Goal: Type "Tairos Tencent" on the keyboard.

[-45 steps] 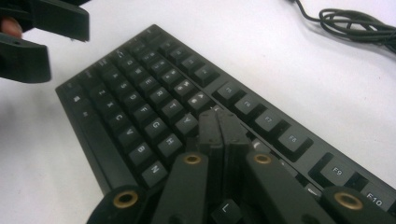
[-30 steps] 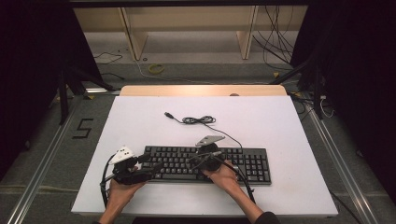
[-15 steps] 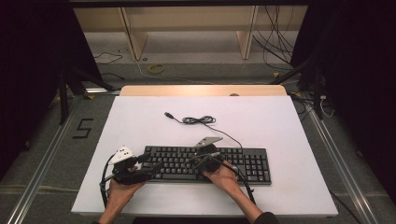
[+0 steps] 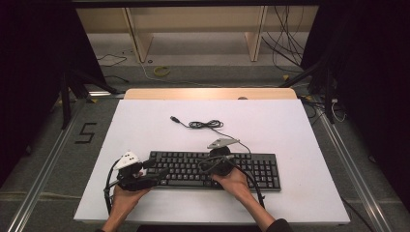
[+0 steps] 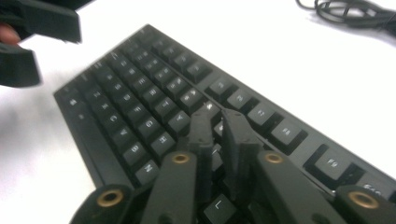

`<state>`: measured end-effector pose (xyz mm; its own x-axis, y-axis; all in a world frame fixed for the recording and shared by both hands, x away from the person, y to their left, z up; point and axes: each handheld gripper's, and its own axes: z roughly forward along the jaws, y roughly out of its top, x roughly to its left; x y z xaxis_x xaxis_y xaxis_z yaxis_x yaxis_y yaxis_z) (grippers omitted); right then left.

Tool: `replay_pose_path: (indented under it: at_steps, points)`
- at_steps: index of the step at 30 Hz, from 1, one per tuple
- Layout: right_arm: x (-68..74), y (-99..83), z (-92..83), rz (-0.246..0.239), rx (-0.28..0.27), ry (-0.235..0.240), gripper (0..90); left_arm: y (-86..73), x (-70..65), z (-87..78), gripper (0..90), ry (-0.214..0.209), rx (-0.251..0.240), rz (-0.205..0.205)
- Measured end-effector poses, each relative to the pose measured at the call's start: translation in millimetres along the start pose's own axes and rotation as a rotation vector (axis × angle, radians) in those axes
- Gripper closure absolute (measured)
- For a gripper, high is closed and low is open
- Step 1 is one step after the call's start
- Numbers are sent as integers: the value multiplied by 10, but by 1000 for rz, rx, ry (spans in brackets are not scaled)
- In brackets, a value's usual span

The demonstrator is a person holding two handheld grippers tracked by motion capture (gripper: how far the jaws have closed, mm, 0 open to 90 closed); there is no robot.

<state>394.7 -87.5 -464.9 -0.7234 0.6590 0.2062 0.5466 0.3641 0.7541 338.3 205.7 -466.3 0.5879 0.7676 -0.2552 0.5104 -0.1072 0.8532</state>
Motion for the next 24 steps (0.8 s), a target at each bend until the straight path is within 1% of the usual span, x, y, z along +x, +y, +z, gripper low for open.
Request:
replay_pose_path:
  at_steps: [2,4,6,7,10,12,14,17,19,20,24]
  points:
    - [3,5,-46,2,-13,2,756,1,-4,1,299,-1,3,3]
    - [-1,3,-75,0,-19,7,724,6,-9,9,302,1,3,8]
    - [-6,-5,-108,-3,-28,12,680,9,-1,14,307,1,7,5]
    - [-9,-8,-123,3,-27,15,656,9,0,20,311,0,3,0]
    - [-16,-25,-162,8,-36,22,589,18,4,36,332,-4,8,-4]
    - [-18,-35,-186,6,-42,17,535,26,3,51,350,-6,12,3]
    - [-25,-42,-207,7,-44,20,501,36,-1,70,369,-4,17,5]
    - [-36,-65,-241,12,-52,23,445,60,-9,103,418,-3,29,15]
    - [-29,-83,-264,2,-52,24,412,77,-9,126,463,-6,39,19]
    - [-22,-93,-277,-2,-51,23,402,81,-10,138,489,-13,42,18]
    - [-6,-124,-336,-6,-67,27,366,97,-10,172,583,-16,66,10]
